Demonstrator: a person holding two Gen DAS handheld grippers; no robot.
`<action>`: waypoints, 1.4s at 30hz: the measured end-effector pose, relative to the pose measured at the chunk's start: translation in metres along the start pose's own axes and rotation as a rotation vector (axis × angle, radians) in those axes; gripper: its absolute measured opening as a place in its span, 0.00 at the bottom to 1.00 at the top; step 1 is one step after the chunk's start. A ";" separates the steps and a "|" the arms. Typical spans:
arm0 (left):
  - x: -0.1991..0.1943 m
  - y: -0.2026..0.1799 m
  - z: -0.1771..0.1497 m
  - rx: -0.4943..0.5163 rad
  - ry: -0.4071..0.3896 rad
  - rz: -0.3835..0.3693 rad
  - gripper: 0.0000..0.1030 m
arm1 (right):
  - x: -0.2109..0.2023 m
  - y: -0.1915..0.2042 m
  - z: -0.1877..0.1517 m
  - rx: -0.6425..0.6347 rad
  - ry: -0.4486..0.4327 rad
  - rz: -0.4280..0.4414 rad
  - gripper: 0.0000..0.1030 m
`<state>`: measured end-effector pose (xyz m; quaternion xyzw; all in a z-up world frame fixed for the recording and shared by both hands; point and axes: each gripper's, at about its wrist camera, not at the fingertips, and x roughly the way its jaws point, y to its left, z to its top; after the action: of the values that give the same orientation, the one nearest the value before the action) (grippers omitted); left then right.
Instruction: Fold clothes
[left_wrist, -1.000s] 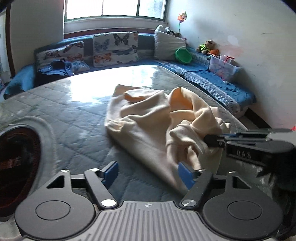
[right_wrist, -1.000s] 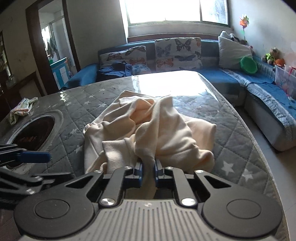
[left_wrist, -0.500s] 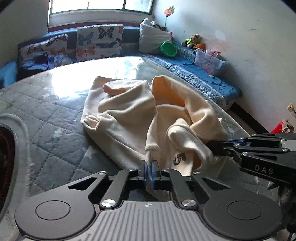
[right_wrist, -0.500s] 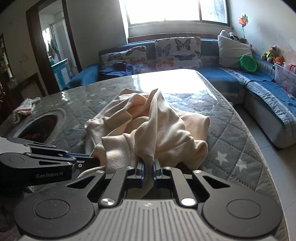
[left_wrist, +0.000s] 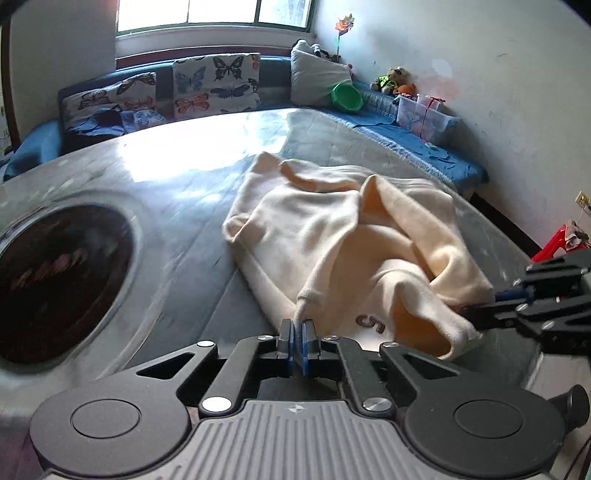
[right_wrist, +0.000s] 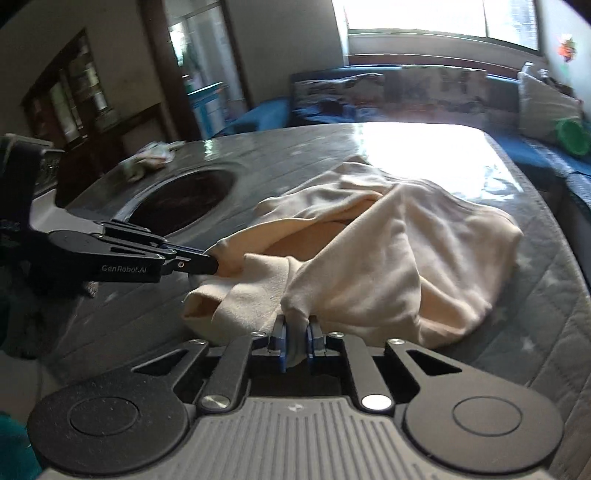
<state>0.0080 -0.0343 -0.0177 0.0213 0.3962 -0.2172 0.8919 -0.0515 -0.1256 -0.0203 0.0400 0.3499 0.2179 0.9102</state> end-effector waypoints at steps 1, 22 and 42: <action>-0.006 0.003 -0.006 -0.003 0.003 0.000 0.04 | -0.005 0.006 -0.002 -0.007 -0.004 0.014 0.22; 0.031 0.054 0.049 -0.184 -0.026 0.098 0.49 | 0.005 -0.086 0.017 0.185 -0.016 -0.297 0.46; 0.039 0.043 0.035 -0.115 -0.058 0.132 0.14 | 0.056 -0.087 0.024 0.078 0.031 -0.413 0.50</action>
<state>0.0729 -0.0171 -0.0273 -0.0102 0.3796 -0.1353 0.9151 0.0335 -0.1785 -0.0566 -0.0007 0.3726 0.0135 0.9279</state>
